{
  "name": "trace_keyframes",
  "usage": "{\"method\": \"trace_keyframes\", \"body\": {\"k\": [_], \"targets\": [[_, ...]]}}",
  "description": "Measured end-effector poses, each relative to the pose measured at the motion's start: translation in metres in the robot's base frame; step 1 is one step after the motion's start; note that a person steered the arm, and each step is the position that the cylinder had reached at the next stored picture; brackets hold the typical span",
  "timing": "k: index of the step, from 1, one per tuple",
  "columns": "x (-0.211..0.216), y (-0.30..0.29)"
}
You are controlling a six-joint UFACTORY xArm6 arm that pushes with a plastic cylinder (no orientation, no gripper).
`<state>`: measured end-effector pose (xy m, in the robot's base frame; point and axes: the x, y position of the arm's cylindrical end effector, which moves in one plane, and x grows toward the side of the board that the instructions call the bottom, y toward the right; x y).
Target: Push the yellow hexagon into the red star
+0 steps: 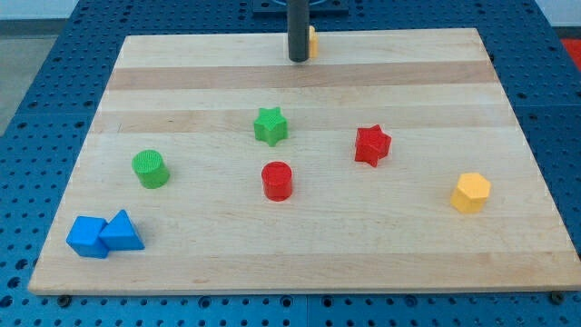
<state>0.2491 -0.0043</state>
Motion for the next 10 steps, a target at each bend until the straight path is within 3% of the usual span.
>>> {"method": "trace_keyframes", "body": {"k": [2, 3, 4, 5, 6, 7, 8, 9, 10], "targets": [[0.047, 0.003], [0.042, 0.059], [0.094, 0.17], [0.196, 0.238], [0.271, 0.198], [0.262, 0.168], [0.301, 0.268], [0.338, 0.194], [0.327, 0.156]]}}
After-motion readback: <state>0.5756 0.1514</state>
